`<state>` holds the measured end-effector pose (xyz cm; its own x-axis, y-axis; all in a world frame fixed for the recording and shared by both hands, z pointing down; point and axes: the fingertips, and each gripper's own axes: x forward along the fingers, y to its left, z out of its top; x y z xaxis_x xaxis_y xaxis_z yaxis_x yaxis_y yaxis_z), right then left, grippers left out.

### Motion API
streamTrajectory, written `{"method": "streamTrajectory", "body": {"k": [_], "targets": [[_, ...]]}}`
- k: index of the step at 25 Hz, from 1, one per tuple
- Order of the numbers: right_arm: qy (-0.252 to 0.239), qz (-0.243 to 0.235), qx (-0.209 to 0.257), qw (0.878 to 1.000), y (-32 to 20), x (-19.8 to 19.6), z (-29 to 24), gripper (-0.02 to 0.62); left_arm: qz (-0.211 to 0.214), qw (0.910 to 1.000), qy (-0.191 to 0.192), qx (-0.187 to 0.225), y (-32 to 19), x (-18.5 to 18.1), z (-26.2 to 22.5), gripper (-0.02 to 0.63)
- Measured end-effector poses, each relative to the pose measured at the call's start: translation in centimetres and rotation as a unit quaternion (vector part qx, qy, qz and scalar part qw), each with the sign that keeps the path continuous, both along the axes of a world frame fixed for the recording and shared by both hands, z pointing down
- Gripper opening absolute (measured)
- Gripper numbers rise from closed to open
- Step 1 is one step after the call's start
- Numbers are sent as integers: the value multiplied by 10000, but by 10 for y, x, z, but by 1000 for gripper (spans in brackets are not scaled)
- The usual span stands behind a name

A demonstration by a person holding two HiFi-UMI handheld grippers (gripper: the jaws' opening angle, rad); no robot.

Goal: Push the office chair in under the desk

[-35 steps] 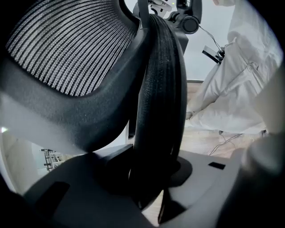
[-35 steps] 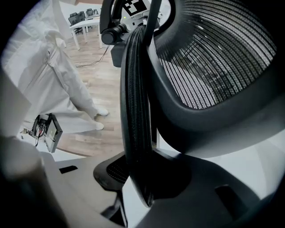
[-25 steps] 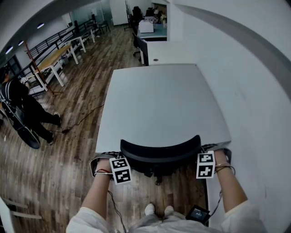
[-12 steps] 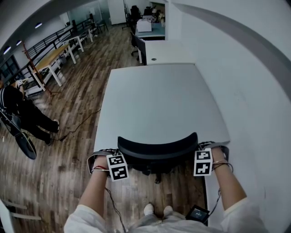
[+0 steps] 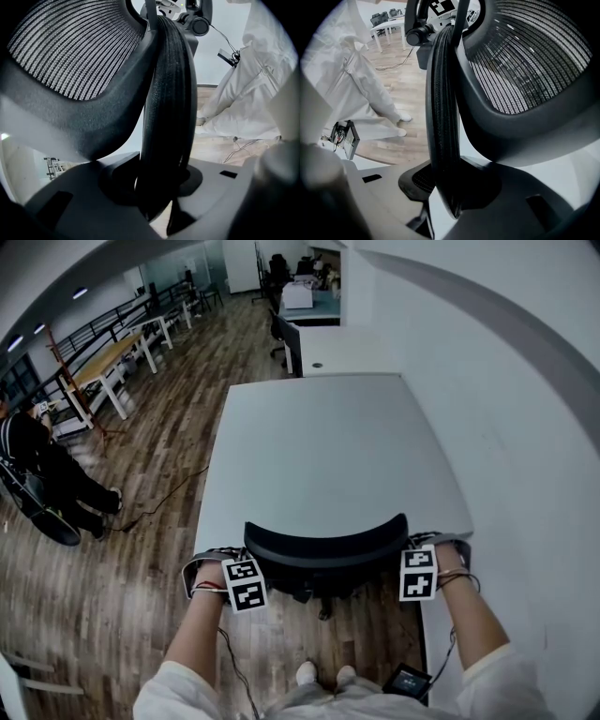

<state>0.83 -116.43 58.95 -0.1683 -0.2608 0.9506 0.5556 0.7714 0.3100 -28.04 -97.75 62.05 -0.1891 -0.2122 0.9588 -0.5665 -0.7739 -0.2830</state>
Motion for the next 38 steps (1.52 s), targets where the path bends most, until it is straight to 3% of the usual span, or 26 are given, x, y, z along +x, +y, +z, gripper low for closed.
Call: {"method": "streamTrajectory", "body": {"k": [6,8,10,17,20,24,27,30,32,36,38], "targets": [[-263,-45,88,9996,0,-5,4,141,-260,9993,254,82,0,-1,1,177],[-261,79,11,9996,3,-3,6,191,-372,9979,518,61,2,5,2,228],[-308,247,-73,9992,3,-2,1,207,-320,9979,559,63,4,9,3,325],[-836,540,-180,9949,9,-7,-29,230,-254,9935,3,1112,-8,-2,-24,327],[-1245,797,-281,9886,14,-8,-39,230,-387,9891,100,1415,-8,4,-34,325],[-1735,1218,-588,9755,21,-7,-44,230,-756,9781,583,1850,-4,18,-46,325],[-2310,1659,-803,9553,26,-8,-54,230,-1054,9619,1062,2287,-4,35,-62,319],[-2973,2171,-1114,9231,29,-4,-66,230,-1392,9382,1519,2781,-10,54,-85,293],[-3359,2407,-1331,9008,32,-4,-72,230,-1711,9148,1900,3127,-14,62,-96,265],[-4039,2758,-1752,8545,48,-6,-76,229,-2332,8539,2685,3801,-15,72,-121,227],[-4290,2891,-1892,8346,57,-6,-76,225,-2492,8300,2959,4017,-12,80,-129,204]]}}
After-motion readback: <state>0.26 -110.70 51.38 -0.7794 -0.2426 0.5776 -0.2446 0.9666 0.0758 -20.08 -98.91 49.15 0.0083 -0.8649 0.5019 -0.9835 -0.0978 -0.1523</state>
